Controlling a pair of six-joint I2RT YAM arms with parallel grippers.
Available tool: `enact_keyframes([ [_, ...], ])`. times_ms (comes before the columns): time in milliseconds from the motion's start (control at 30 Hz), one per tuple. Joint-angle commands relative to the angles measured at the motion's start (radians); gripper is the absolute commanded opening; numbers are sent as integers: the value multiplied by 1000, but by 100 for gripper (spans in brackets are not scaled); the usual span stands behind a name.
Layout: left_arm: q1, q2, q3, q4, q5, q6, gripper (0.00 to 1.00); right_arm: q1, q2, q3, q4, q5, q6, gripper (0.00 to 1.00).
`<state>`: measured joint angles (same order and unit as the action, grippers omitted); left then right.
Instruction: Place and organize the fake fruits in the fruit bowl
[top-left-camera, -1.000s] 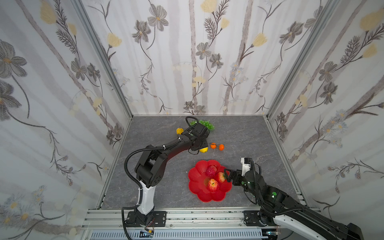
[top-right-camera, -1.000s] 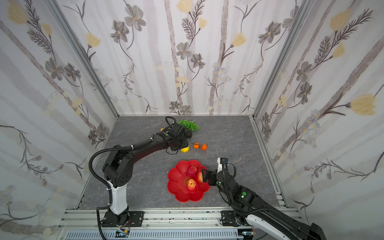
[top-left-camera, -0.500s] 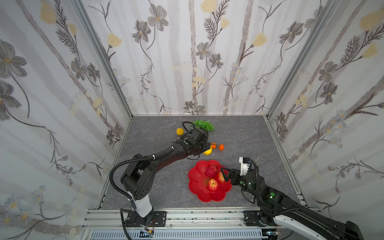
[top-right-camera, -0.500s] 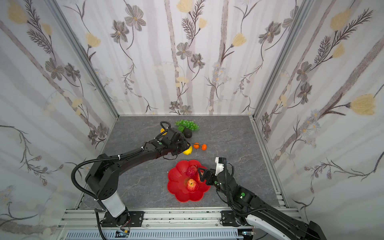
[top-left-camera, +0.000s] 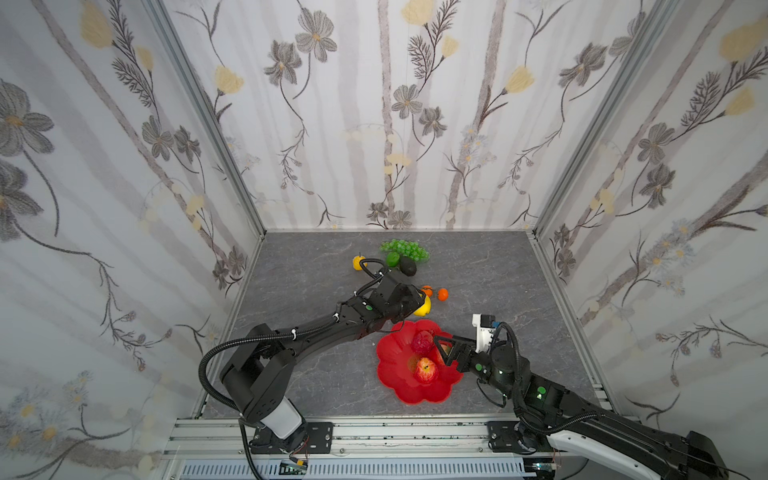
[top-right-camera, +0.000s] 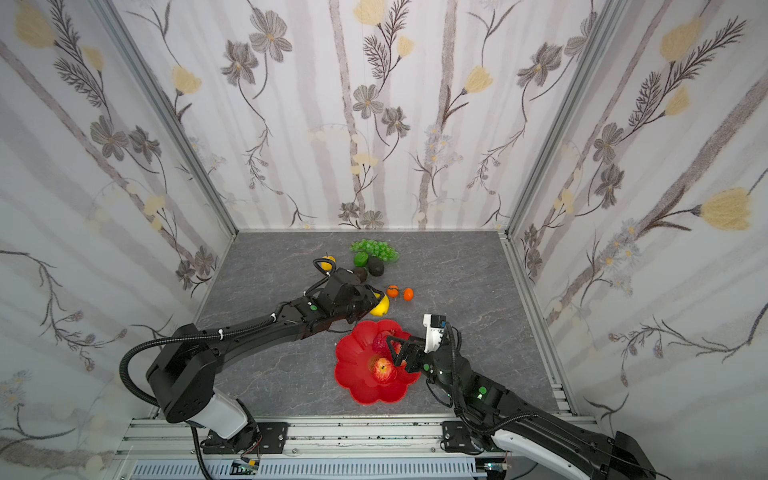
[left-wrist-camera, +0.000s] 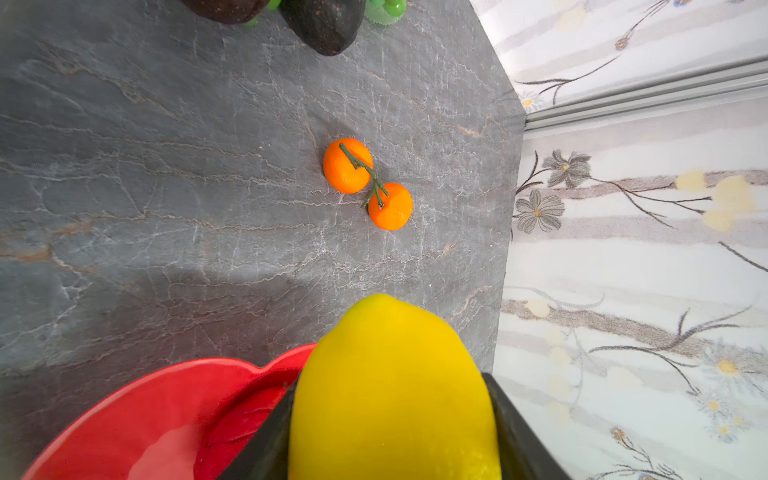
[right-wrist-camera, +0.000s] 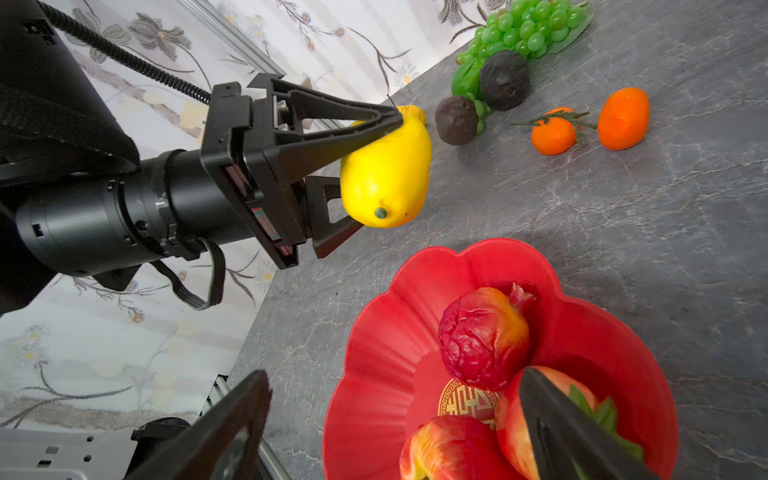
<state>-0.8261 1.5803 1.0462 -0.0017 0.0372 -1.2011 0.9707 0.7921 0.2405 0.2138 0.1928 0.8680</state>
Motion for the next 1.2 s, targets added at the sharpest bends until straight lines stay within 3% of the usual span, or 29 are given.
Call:
enact_keyframes([
  [0, -15, -24, -20, 84, -34, -67, 51, 12, 20, 18, 88, 10, -26, 93],
  [400, -102, -109, -68, 81, -51, -116, 52, 13, 102, 74, 118, 99, -38, 87],
  [767, -166, -178, -109, 70, -93, -130, 52, 13, 205, 122, 209, 34, -40, 77],
  [1167, -206, -153, -124, 106, -100, -157, 53, 14, 210, 125, 187, 35, -44, 51],
])
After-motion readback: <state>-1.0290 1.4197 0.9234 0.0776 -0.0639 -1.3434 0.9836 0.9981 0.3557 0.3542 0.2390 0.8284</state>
